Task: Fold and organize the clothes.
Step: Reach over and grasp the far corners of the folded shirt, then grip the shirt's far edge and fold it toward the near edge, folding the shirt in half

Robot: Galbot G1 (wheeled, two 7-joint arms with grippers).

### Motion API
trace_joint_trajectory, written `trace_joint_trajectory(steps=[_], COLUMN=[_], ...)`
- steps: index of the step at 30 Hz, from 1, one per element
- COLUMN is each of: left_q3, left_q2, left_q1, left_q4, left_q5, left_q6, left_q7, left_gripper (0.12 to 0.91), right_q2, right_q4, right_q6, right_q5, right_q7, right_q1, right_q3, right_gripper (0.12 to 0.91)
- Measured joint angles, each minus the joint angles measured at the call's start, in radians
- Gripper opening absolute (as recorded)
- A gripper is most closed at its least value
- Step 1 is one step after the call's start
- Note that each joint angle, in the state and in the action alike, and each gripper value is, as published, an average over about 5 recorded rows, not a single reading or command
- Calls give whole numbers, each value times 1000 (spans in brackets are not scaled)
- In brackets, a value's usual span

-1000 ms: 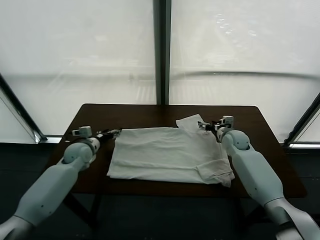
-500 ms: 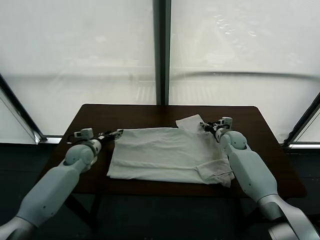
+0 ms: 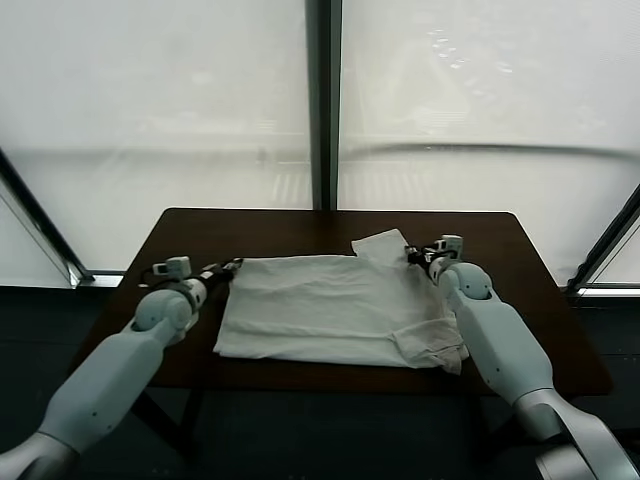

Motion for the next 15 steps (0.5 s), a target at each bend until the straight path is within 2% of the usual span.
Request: trace_joint_trajectory(steps=[8,15], left_q3=[-54,-116], left_q2=[32,69], left_q1=[52,155], left_q4=[-74,-194], left_q5=[-1,3], left_q6=[-5,-18], left_q7=[-5,-7], left_gripper=[180,180], right_q2=[-60,-122], right_q4=[147,301], right_q6=[9,-18], right_q5=[24,50], right_q7=[25,56], right_q1=[-83,-194], right_q3=[30,72], right_gripper=[139,139])
